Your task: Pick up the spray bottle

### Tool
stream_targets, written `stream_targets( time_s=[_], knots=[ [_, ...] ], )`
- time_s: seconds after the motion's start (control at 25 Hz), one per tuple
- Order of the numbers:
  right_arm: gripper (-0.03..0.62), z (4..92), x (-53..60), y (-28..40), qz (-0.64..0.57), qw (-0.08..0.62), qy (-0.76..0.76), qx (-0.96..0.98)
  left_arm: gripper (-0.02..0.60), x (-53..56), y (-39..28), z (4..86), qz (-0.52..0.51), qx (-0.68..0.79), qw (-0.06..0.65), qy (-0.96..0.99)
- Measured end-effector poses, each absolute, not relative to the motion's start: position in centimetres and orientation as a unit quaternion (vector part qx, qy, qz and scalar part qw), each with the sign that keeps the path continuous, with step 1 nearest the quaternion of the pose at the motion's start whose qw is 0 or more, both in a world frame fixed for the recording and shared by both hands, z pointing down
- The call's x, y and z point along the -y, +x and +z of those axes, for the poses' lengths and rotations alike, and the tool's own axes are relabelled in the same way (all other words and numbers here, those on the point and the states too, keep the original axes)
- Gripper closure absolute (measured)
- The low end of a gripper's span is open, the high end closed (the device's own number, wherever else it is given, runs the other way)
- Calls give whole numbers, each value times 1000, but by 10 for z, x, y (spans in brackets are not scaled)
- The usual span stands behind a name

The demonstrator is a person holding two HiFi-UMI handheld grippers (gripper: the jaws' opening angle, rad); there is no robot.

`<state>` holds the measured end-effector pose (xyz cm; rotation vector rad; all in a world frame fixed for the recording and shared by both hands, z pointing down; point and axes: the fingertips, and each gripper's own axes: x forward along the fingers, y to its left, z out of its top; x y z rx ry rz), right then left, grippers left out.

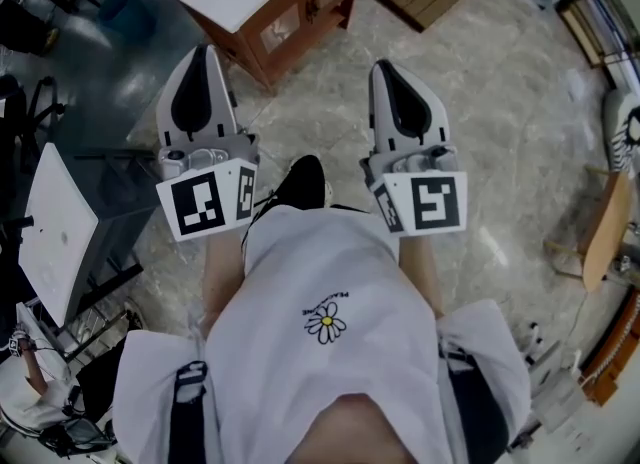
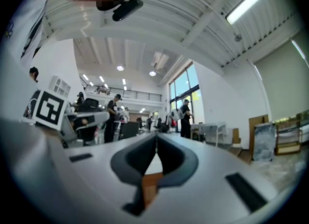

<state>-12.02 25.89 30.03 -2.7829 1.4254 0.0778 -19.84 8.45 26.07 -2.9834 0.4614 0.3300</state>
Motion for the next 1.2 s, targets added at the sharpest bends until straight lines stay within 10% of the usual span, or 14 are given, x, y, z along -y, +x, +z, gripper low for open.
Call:
stream_targets(
  time_s=[1.2],
  knots=[
    [565,312,-184,35,28,-20,-881,-472,561,-32,-15,267,149,-129,33,-980]
  ],
)
